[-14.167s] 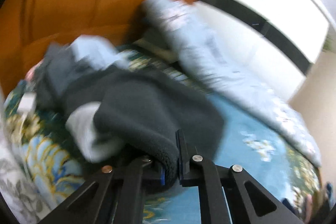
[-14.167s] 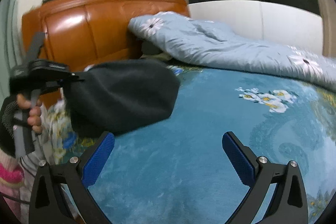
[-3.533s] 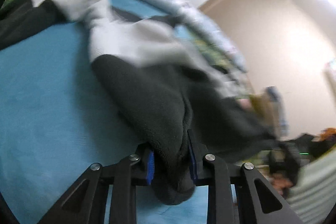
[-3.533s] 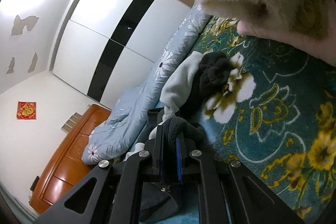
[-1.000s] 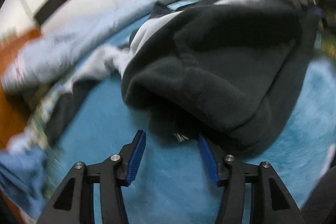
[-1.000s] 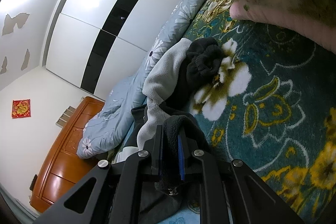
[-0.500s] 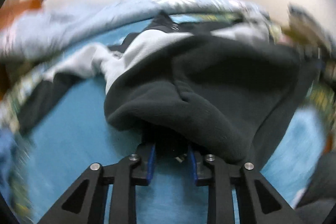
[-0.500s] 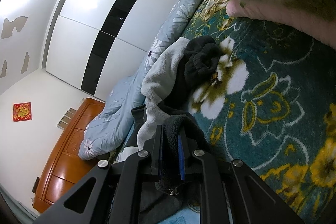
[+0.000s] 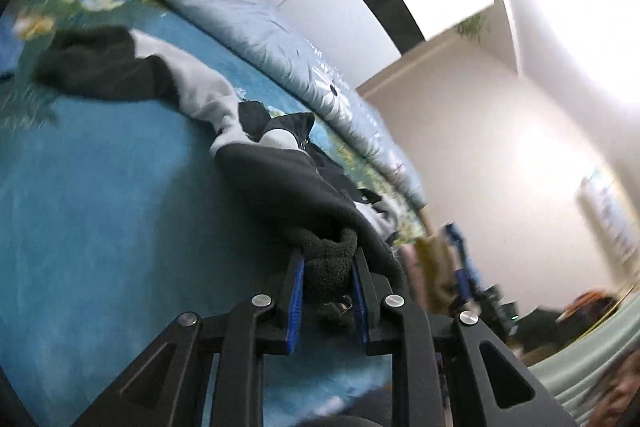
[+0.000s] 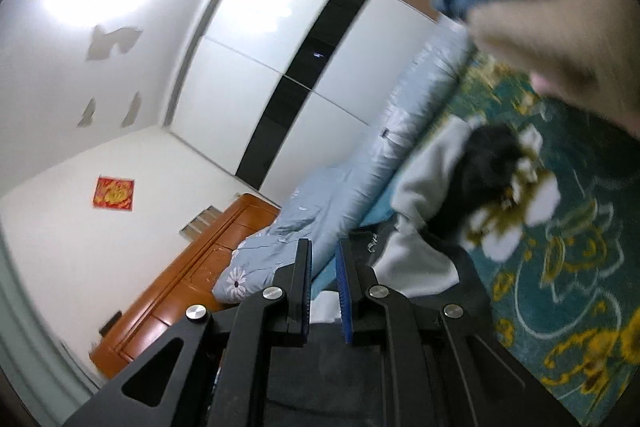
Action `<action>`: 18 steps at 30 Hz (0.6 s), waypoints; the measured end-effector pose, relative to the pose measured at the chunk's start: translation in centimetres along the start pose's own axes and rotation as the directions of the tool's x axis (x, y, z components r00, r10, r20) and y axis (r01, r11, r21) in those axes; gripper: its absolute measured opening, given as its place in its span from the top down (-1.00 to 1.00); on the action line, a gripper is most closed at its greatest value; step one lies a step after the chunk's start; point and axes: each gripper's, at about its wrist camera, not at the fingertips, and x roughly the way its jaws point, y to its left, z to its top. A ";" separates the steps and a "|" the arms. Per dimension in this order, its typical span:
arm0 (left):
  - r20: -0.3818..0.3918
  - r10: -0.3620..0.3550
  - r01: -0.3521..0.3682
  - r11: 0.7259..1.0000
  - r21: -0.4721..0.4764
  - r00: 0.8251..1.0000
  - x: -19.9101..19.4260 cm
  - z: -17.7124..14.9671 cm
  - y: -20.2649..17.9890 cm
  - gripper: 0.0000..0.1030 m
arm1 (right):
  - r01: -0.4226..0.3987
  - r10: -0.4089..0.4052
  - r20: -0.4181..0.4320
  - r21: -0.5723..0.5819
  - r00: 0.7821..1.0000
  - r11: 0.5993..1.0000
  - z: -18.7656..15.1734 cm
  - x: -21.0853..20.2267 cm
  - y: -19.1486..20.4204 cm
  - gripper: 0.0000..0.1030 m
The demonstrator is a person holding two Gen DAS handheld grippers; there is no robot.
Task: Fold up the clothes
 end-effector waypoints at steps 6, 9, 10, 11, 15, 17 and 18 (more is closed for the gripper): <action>-0.008 0.083 -0.083 0.982 -0.172 0.997 -0.9 -2.9 5.9 0.56 | 0.132 -0.126 -0.109 0.050 0.986 0.990 -0.7 1.8 -2.3 0.73; -0.016 0.109 -0.110 0.976 -0.188 0.994 -0.6 -4.0 6.9 0.56 | 0.231 -0.227 -0.206 -0.008 0.952 0.973 -1.2 2.6 -3.2 0.73; -0.017 0.110 -0.111 0.976 -0.187 0.994 -0.4 -4.2 7.1 0.56 | 0.261 -0.260 -0.243 -0.028 0.935 0.965 -1.5 2.9 -3.7 0.67; -0.023 0.110 -0.113 0.976 -0.184 0.994 -0.2 -4.4 7.2 0.56 | 0.290 -0.292 -0.279 -0.050 0.915 0.956 -1.8 3.2 -4.2 0.51; -0.047 0.120 -0.127 0.975 -0.183 0.992 0.3 -5.2 7.5 0.55 | 0.311 -0.322 -0.402 -0.094 0.857 0.946 -3.8 3.1 -5.9 0.05; -0.043 0.113 -0.119 0.973 -0.199 0.993 0.4 -5.4 8.1 0.55 | 0.304 -0.322 -0.461 -0.114 0.827 0.946 -5.0 3.1 -6.4 0.05; -0.039 0.109 -0.114 0.972 -0.208 0.993 0.5 -5.4 8.4 0.55 | 0.303 -0.322 -0.460 -0.117 0.827 0.946 -5.0 2.8 -6.5 0.05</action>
